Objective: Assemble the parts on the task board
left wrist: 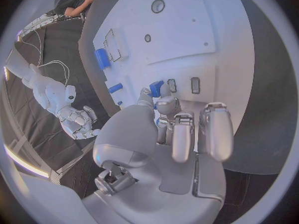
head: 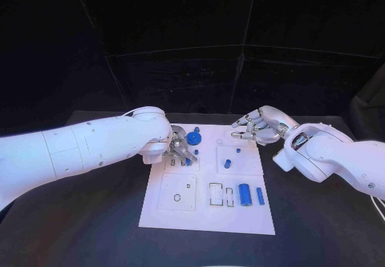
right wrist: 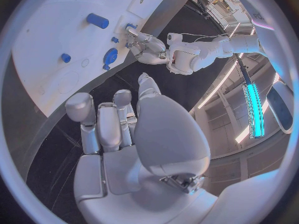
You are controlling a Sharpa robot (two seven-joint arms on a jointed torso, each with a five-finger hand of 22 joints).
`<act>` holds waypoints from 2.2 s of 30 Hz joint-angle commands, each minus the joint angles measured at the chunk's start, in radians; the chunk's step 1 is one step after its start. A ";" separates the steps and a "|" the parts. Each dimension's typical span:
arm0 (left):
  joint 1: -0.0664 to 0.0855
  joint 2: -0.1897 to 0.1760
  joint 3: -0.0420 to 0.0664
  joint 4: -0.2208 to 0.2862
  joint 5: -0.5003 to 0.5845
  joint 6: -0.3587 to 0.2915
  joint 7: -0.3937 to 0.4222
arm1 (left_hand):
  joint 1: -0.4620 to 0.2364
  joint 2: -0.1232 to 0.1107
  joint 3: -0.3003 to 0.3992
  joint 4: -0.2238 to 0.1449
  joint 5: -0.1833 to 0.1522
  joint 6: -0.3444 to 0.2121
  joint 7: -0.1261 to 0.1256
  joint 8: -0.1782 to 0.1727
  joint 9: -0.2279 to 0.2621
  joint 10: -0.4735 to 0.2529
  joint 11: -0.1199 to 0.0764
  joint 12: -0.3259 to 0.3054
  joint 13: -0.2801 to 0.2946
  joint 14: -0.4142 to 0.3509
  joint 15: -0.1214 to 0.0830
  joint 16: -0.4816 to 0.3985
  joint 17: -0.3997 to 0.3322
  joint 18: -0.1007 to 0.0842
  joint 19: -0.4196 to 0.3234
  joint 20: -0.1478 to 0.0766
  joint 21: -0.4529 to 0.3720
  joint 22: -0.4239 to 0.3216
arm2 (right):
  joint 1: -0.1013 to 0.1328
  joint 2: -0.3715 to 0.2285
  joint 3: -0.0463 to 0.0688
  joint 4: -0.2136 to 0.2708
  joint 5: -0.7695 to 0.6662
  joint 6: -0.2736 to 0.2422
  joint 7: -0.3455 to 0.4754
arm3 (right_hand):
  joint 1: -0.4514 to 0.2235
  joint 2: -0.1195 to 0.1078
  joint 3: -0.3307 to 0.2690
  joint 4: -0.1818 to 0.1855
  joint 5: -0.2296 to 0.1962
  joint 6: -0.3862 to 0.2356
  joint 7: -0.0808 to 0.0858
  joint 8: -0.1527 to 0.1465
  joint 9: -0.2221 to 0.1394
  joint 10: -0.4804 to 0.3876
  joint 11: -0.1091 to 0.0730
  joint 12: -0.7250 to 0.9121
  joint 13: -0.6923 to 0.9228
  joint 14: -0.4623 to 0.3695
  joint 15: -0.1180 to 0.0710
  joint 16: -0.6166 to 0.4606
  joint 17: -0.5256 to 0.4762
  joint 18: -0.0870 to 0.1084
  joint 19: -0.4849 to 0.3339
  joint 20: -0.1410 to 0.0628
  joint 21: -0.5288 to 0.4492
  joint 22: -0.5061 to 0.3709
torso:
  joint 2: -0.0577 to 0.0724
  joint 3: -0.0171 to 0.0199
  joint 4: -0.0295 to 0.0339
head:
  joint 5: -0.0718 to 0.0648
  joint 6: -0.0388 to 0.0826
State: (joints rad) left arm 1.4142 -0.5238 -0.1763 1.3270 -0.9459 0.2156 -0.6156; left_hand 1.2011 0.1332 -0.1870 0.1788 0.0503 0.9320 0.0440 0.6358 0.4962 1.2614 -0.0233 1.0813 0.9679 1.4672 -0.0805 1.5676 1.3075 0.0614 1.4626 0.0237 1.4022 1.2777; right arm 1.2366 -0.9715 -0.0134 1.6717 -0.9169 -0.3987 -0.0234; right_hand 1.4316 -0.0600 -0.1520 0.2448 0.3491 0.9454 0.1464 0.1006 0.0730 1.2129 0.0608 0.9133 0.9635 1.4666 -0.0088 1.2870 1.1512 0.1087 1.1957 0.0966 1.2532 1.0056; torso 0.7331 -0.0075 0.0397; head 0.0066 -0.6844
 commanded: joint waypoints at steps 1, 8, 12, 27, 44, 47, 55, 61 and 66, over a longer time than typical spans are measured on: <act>0.002 0.001 0.000 0.002 -0.005 0.001 -0.007 | 0.056 0.015 0.036 -0.035 0.000 -0.011 -0.005 0.004 0.002 0.000 -0.007 0.005 0.001 0.104 -0.010 0.003 0.263 -0.004 0.007 -0.003 0.001 0.000 | 0.002 0.002 0.000 0.000 0.003 0.007 0.001 | 0.003 0.009 -0.006 0.002 0.005 -0.006 0.000 0.005 0.000 -0.005 -0.002 -0.004 -0.001 0.013 -0.007 -0.005 -0.001 0.010 0.002 0.000 -0.003 -0.001 | 0.000 -0.0003 -0.0005 | -0.001 0.000; 0.001 -0.005 0.000 0.011 0.001 -0.018 -0.002 | 0.206 0.030 0.235 -0.168 0.064 -0.044 -0.004 -0.021 -0.009 -0.023 -0.011 -0.029 -0.017 0.104 -0.016 0.003 0.263 -0.003 0.005 -0.013 -0.003 -0.003 | 0.002 0.004 0.000 -0.003 0.003 0.010 0.001 | 0.005 0.011 -0.008 0.001 0.011 -0.007 0.000 0.006 0.000 -0.005 -0.002 -0.003 -0.002 0.013 -0.007 -0.007 -0.002 0.010 0.003 -0.001 -0.004 -0.002 | 0.001 -0.0003 -0.0004 | -0.002 -0.003; 0.001 -0.014 0.000 0.022 0.010 -0.033 0.006 | 0.083 -0.072 0.543 -0.208 0.083 -0.037 -0.001 -0.017 -0.004 -0.009 0.002 -0.046 -0.030 0.104 -0.007 0.003 0.263 -0.004 0.004 0.003 -0.006 -0.003 | 0.002 0.005 0.000 -0.005 0.003 0.011 0.000 | 0.005 0.011 -0.008 0.001 0.014 -0.007 0.000 0.007 0.000 -0.005 -0.003 -0.003 -0.003 0.013 -0.007 -0.007 -0.002 0.010 0.003 -0.001 -0.005 -0.002 | 0.000 0.0000 0.0004 | -0.003 -0.003; -0.002 -0.087 -0.001 0.114 0.018 -0.244 0.054 | -0.113 -0.207 0.936 -0.263 0.070 -0.040 0.001 0.047 0.048 0.024 -0.005 -0.019 -0.010 0.104 -0.008 0.003 0.263 -0.002 0.007 -0.002 -0.008 0.004 | 0.002 0.005 0.000 -0.013 0.003 0.017 -0.002 | 0.005 0.012 -0.010 0.001 0.017 -0.008 0.000 0.007 0.000 -0.006 -0.002 -0.004 -0.004 0.013 -0.007 -0.008 -0.003 0.010 0.004 -0.001 -0.005 -0.003 | -0.001 0.0023 0.0049 | -0.001 -0.006; -0.030 -0.123 -0.018 0.145 -0.034 -0.271 0.023 | -0.121 -0.210 0.950 -0.266 0.070 -0.040 0.000 0.052 0.051 0.028 -0.006 -0.015 -0.006 0.104 -0.009 0.003 0.263 -0.002 0.008 -0.003 -0.009 0.004 | 0.002 0.005 0.000 -0.020 0.003 0.019 0.000 | 0.005 0.012 -0.010 0.001 0.017 -0.008 0.000 0.007 0.000 -0.006 -0.002 -0.004 -0.004 0.013 -0.007 -0.008 -0.003 0.010 0.004 -0.001 -0.005 -0.003 | -0.001 0.0025 0.0065 | 0.002 -0.014; -0.033 -0.123 -0.021 0.144 -0.044 -0.263 0.016 | -0.122 -0.210 0.951 -0.266 0.069 -0.040 0.000 0.052 0.051 0.029 -0.006 -0.013 -0.004 0.104 -0.009 0.003 0.263 -0.002 0.009 -0.004 -0.008 0.006 | 0.002 0.006 0.000 -0.020 0.003 0.018 0.002 | 0.005 0.012 -0.010 0.001 0.017 -0.008 0.000 0.007 0.000 -0.006 -0.002 -0.004 -0.004 0.013 -0.007 -0.008 -0.003 0.010 0.004 -0.001 -0.005 -0.003 | -0.001 0.0028 0.0058 | 0.002 -0.017; -0.039 -0.121 -0.033 0.139 -0.054 -0.248 0.008 | -0.123 -0.211 0.953 -0.267 0.069 -0.040 0.000 0.052 0.052 0.031 -0.007 -0.012 -0.003 0.104 -0.010 0.003 0.263 -0.003 0.009 -0.004 -0.007 0.007 | 0.002 0.008 0.000 -0.021 0.003 0.015 0.007 | 0.002 0.011 -0.012 0.002 0.019 -0.008 0.000 0.008 0.000 -0.007 -0.002 -0.006 -0.007 0.013 -0.007 -0.010 -0.004 0.011 0.003 -0.001 -0.007 -0.005 | -0.001 0.0030 0.0055 | 0.004 -0.020; -0.042 -0.117 -0.038 0.134 -0.055 -0.249 0.006 | -0.125 -0.212 0.954 -0.267 0.069 -0.040 0.000 0.053 0.052 0.032 -0.007 -0.010 -0.001 0.104 -0.010 0.003 0.263 -0.002 0.009 -0.004 -0.007 0.007 | 0.002 0.010 0.000 -0.022 0.003 0.015 0.009 | 0.002 0.011 -0.012 0.002 0.019 -0.008 0.000 0.008 0.000 -0.007 -0.002 -0.006 -0.007 0.013 -0.007 -0.010 -0.004 0.011 0.003 -0.001 -0.007 -0.005 | 0.000 0.0036 0.0057 | 0.003 -0.020; -0.044 -0.115 -0.039 0.132 -0.056 -0.246 0.005 | -0.127 -0.212 0.955 -0.267 0.068 -0.040 0.000 0.054 0.053 0.033 -0.007 -0.009 0.000 0.104 -0.010 0.003 0.263 -0.002 0.009 -0.004 -0.008 0.006 | 0.002 0.011 0.000 -0.022 0.003 0.016 0.009 | 0.002 0.011 -0.012 0.002 0.019 -0.008 0.000 0.008 0.000 -0.007 -0.002 -0.006 -0.007 0.013 -0.007 -0.010 -0.004 0.011 0.003 -0.001 -0.007 -0.005 | -0.001 0.0035 0.0057 | 0.003 -0.021</act>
State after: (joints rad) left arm 1.3756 -0.6391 -0.2105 1.4595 -0.9910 -0.0460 -0.5943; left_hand 1.0758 -0.0868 0.6047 0.0718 0.1126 0.8936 0.0486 0.6853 0.5486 1.2881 -0.0284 1.0677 0.9662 1.4671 -0.0911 1.5676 1.3074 0.0616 1.4678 0.0185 1.3960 1.2839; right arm 1.2364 -0.9614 -0.0136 1.6486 -0.9166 -0.3850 -0.0244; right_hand 1.4356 -0.0561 -0.1603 0.2476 0.3648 0.9454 0.1464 0.1042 0.0727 1.2129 0.0608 0.9134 0.9579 1.4666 -0.0089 1.2833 1.1478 0.1087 1.1957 0.0967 1.2533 1.0016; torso 0.7325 -0.0038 0.0453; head 0.0098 -0.7050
